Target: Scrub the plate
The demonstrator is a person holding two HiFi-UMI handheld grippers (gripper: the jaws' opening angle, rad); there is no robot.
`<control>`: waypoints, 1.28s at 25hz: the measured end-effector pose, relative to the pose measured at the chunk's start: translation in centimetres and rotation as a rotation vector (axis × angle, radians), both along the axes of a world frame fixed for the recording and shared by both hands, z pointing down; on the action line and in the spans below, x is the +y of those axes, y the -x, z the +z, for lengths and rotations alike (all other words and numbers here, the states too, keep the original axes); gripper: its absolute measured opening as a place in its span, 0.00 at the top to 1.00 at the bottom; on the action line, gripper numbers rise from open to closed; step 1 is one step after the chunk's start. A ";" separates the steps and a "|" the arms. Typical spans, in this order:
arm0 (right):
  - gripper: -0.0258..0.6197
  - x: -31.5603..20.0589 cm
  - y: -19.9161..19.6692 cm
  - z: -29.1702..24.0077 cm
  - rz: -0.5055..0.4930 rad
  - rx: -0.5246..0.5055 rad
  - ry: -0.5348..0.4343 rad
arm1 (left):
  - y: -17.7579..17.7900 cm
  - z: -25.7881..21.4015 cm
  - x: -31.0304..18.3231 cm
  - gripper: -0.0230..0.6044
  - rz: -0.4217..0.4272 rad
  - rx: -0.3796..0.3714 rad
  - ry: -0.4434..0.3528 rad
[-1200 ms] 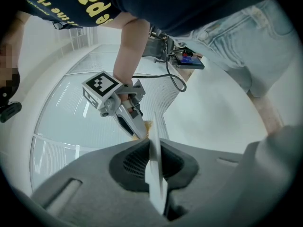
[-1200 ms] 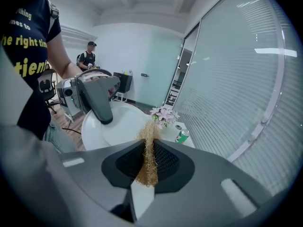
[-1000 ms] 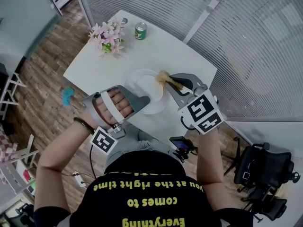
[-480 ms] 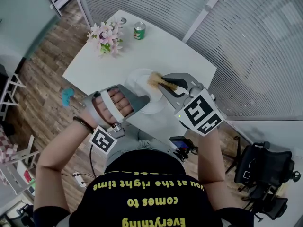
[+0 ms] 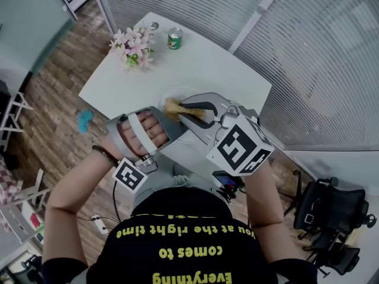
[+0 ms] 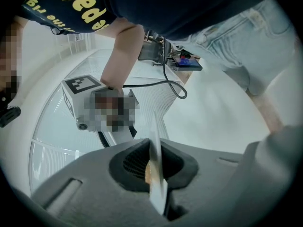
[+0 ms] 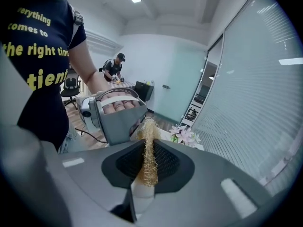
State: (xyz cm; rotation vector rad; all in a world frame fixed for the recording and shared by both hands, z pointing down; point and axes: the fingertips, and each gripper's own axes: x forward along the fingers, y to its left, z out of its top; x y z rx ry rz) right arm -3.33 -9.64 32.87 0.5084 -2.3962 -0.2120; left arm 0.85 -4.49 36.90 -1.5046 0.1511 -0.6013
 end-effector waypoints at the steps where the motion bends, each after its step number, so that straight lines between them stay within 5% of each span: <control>1: 0.88 0.0 0.1 -0.1 -0.008 -0.001 -0.005 | 0.1 0.0 -0.1 0.93 0.001 0.000 -0.003; 7: 0.88 -0.2 0.4 -0.2 -0.024 -0.006 -0.017 | 0.3 -0.3 -0.2 0.93 0.010 -0.002 -0.017; 32: 0.88 -6.2 -7.3 2.6 0.264 0.029 0.070 | 0.3 -1.1 -0.9 0.93 0.017 0.019 -0.040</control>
